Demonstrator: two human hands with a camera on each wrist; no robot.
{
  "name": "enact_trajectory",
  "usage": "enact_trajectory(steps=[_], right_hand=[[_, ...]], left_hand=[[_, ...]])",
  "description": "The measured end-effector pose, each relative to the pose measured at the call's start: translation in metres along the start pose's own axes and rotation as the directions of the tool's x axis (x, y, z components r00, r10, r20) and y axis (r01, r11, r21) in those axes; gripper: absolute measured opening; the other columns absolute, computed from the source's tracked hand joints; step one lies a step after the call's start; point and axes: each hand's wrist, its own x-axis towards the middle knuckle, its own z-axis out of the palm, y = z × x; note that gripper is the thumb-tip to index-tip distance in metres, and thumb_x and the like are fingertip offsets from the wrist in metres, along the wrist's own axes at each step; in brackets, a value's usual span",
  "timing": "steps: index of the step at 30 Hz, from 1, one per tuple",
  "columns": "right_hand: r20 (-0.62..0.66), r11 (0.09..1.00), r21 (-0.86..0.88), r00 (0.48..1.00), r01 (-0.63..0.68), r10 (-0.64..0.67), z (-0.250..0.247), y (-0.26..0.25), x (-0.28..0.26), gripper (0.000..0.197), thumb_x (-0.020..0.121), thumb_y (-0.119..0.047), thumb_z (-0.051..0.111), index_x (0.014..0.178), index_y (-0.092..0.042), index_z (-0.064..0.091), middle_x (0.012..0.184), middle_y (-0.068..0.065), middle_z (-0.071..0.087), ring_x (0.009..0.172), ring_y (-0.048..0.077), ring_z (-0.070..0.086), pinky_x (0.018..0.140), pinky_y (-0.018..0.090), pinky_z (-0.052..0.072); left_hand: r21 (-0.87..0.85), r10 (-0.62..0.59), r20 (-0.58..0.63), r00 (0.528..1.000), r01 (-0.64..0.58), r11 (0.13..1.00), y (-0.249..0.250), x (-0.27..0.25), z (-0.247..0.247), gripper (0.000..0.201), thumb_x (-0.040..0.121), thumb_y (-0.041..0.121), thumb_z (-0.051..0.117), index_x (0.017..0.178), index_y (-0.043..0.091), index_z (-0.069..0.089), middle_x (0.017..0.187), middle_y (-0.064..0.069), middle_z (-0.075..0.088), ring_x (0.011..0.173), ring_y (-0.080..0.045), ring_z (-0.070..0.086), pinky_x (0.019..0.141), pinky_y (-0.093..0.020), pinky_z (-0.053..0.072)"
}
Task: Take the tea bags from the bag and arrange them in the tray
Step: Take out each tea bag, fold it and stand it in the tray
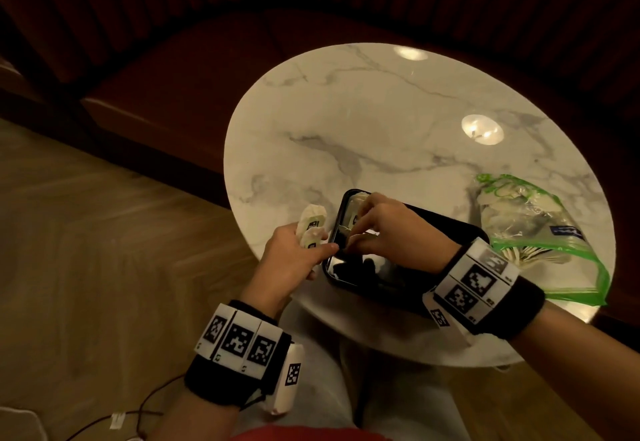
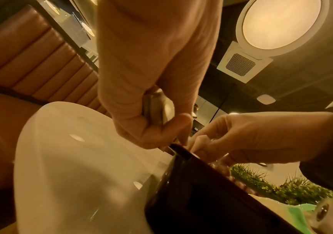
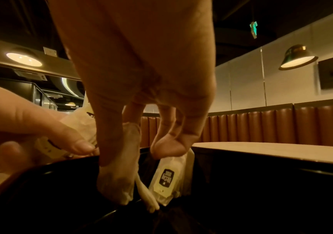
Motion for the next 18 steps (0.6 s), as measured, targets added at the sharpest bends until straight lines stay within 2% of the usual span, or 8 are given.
enact_trajectory(steps=[4, 5, 7, 9, 10, 13, 15, 18], right_hand=[[0.059, 1.0, -0.005, 0.998, -0.027, 0.027, 0.003, 0.001, 0.008, 0.013, 0.089, -0.027, 0.066, 0.094, -0.027, 0.078, 0.088, -0.01, 0.069, 0.079, 0.007, 0.06, 0.075, 0.031, 0.051], [0.042, 1.0, 0.002, 0.999, -0.027, 0.026, 0.002, 0.001, 0.01, 0.014, 0.09, -0.025, 0.064, 0.095, -0.025, 0.078, 0.087, -0.008, 0.07, 0.079, 0.009, 0.061, 0.075, 0.029, 0.051], [-0.005, 1.0, 0.028, 1.0, -0.01, 0.011, -0.002, 0.002, 0.013, 0.018, 0.091, -0.017, 0.062, 0.099, -0.02, 0.077, 0.086, -0.007, 0.067, 0.08, 0.008, 0.06, 0.072, 0.018, 0.043], [-0.061, 0.998, 0.059, 0.998, -0.015, 0.019, -0.007, 0.005, 0.016, 0.023, 0.089, -0.011, 0.06, 0.104, -0.019, 0.075, 0.086, -0.006, 0.067, 0.08, 0.008, 0.058, 0.069, 0.014, 0.04], [-0.092, 0.996, 0.077, 0.995, -0.034, 0.041, -0.007, 0.009, 0.018, 0.024, 0.088, -0.011, 0.061, 0.105, -0.021, 0.074, 0.084, -0.007, 0.066, 0.078, 0.009, 0.059, 0.069, 0.016, 0.042], [-0.164, 0.988, 0.112, 0.979, -0.103, 0.121, -0.003, 0.015, 0.021, 0.024, 0.082, -0.019, 0.068, 0.103, -0.03, 0.063, 0.083, -0.004, 0.066, 0.078, 0.018, 0.062, 0.072, 0.036, 0.052], [-0.182, 0.984, 0.131, 0.973, -0.119, 0.142, -0.003, 0.016, 0.022, 0.03, 0.079, -0.023, 0.073, 0.103, -0.026, 0.056, 0.082, -0.001, 0.065, 0.077, 0.019, 0.061, 0.071, 0.036, 0.052], [-0.17, 0.986, 0.118, 0.976, -0.119, 0.138, -0.01, 0.015, 0.023, 0.019, 0.08, -0.022, 0.075, 0.094, -0.017, 0.063, 0.08, -0.003, 0.063, 0.071, 0.013, 0.057, 0.072, 0.032, 0.049]], left_hand=[[0.032, 0.014, 0.027, 1.0, -0.015, 0.999, -0.002, -0.001, 0.0, 0.014, 0.081, 0.007, 0.076, 0.083, 0.017, 0.067, 0.069, -0.002, 0.064, 0.063, -0.014, 0.059, 0.044, -0.02, 0.045], [0.028, 0.016, 0.026, 1.0, -0.017, 0.999, -0.003, -0.001, 0.0, 0.015, 0.081, 0.006, 0.075, 0.082, 0.017, 0.067, 0.069, -0.002, 0.065, 0.063, -0.015, 0.059, 0.044, -0.02, 0.045], [0.009, 0.018, 0.02, 1.0, -0.018, 1.0, -0.005, 0.0, 0.0, 0.016, 0.081, 0.004, 0.076, 0.081, 0.018, 0.066, 0.069, -0.003, 0.065, 0.063, -0.017, 0.059, 0.043, -0.02, 0.045], [-0.003, 0.016, 0.022, 1.0, -0.016, 1.0, -0.006, 0.0, 0.001, 0.016, 0.081, 0.003, 0.075, 0.082, 0.017, 0.066, 0.07, -0.005, 0.065, 0.064, -0.018, 0.058, 0.042, -0.019, 0.045], [-0.006, 0.018, 0.023, 1.0, -0.018, 1.0, -0.005, 0.0, 0.001, 0.016, 0.081, 0.003, 0.075, 0.082, 0.016, 0.066, 0.07, -0.005, 0.065, 0.064, -0.018, 0.058, 0.042, -0.019, 0.045], [-0.002, 0.026, 0.032, 0.999, -0.026, 1.0, -0.004, -0.002, 0.001, 0.016, 0.081, 0.003, 0.075, 0.083, 0.016, 0.066, 0.071, -0.006, 0.065, 0.065, -0.017, 0.059, 0.043, -0.019, 0.046], [-0.002, 0.025, 0.034, 0.999, -0.025, 1.0, -0.003, -0.002, 0.001, 0.015, 0.081, 0.004, 0.075, 0.085, 0.015, 0.067, 0.072, -0.005, 0.065, 0.065, -0.016, 0.06, 0.043, -0.019, 0.046], [0.0, 0.02, 0.024, 0.999, -0.02, 1.0, -0.003, -0.001, 0.001, 0.014, 0.081, 0.004, 0.075, 0.086, 0.014, 0.067, 0.072, -0.005, 0.065, 0.064, -0.015, 0.06, 0.043, -0.019, 0.046]])
